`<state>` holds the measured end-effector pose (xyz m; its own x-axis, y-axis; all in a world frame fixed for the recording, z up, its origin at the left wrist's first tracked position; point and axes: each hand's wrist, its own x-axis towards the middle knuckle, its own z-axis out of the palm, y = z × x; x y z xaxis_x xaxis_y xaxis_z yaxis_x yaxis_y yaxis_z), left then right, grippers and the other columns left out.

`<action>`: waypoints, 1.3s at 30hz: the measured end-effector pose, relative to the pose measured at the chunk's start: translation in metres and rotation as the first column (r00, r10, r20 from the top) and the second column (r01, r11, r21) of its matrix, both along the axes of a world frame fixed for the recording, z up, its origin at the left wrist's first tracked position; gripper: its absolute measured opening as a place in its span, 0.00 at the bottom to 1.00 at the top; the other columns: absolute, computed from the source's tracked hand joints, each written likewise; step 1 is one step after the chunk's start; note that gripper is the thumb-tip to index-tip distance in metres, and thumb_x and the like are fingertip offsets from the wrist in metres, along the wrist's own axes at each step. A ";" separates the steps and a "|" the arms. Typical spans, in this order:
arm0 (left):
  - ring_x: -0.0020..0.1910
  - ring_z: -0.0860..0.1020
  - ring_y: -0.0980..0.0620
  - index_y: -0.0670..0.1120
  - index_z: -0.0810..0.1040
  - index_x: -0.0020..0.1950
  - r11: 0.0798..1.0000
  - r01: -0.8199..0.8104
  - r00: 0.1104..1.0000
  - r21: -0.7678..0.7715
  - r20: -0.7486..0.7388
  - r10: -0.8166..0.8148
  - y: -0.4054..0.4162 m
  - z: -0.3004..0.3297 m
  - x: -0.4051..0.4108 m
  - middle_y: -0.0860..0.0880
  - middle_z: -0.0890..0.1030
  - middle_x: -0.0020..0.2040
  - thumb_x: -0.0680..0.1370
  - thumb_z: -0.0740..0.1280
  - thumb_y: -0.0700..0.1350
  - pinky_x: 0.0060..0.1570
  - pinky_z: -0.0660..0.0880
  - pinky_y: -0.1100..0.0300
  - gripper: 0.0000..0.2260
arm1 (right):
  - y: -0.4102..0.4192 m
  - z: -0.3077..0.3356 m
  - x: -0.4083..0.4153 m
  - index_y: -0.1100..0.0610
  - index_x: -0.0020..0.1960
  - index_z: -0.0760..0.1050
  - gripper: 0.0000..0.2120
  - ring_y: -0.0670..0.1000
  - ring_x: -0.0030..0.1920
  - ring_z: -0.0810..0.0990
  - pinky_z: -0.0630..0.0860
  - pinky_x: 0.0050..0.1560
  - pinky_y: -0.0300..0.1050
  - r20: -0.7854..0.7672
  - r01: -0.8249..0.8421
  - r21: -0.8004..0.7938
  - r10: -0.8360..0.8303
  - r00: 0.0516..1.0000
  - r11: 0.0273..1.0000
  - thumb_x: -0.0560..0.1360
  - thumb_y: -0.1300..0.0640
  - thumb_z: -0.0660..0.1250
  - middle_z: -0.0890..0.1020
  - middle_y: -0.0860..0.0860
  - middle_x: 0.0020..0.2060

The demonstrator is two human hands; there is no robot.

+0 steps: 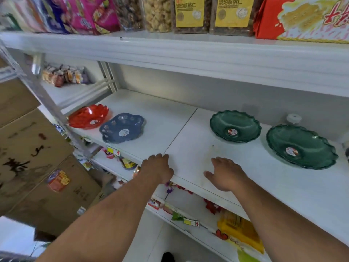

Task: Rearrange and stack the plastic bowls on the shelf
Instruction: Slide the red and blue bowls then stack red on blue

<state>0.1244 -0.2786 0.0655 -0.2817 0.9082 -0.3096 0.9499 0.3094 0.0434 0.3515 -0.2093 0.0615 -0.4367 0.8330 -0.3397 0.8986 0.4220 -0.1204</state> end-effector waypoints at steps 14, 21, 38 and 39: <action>0.67 0.72 0.42 0.49 0.67 0.73 0.975 -0.216 0.976 0.043 0.016 0.215 -0.066 0.003 -0.104 0.46 0.73 0.71 0.75 0.62 0.59 0.62 0.73 0.47 0.29 | -0.035 0.003 -0.125 0.56 0.79 0.55 0.34 0.57 0.75 0.62 0.63 0.72 0.54 -0.065 -0.187 0.030 0.188 0.980 0.982 0.80 0.37 0.53 0.61 0.54 0.78; 0.71 0.68 0.43 0.50 0.60 0.78 0.976 -0.215 0.977 0.027 0.003 0.215 -0.079 -0.003 -0.196 0.47 0.68 0.75 0.77 0.59 0.58 0.64 0.70 0.47 0.31 | -0.051 0.004 -0.208 0.54 0.80 0.52 0.36 0.56 0.78 0.58 0.59 0.75 0.53 -0.076 -0.165 -0.013 0.164 0.984 0.986 0.79 0.37 0.54 0.56 0.53 0.80; 0.73 0.65 0.43 0.48 0.58 0.79 0.939 -0.337 0.936 0.061 0.126 0.328 -0.058 -0.012 -0.337 0.45 0.65 0.77 0.78 0.58 0.58 0.69 0.67 0.51 0.32 | -0.022 0.013 -0.340 0.54 0.79 0.56 0.33 0.57 0.76 0.61 0.62 0.73 0.54 -0.070 -0.203 0.125 0.213 0.975 0.971 0.80 0.37 0.53 0.62 0.54 0.78; 0.73 0.65 0.43 0.48 0.58 0.79 0.934 -0.349 0.933 0.071 0.124 0.339 -0.055 -0.011 -0.341 0.46 0.66 0.77 0.78 0.58 0.58 0.69 0.67 0.51 0.31 | -0.016 0.013 -0.344 0.54 0.78 0.57 0.33 0.56 0.75 0.64 0.64 0.72 0.53 -0.087 -0.207 0.143 0.221 0.971 0.968 0.79 0.37 0.54 0.64 0.54 0.77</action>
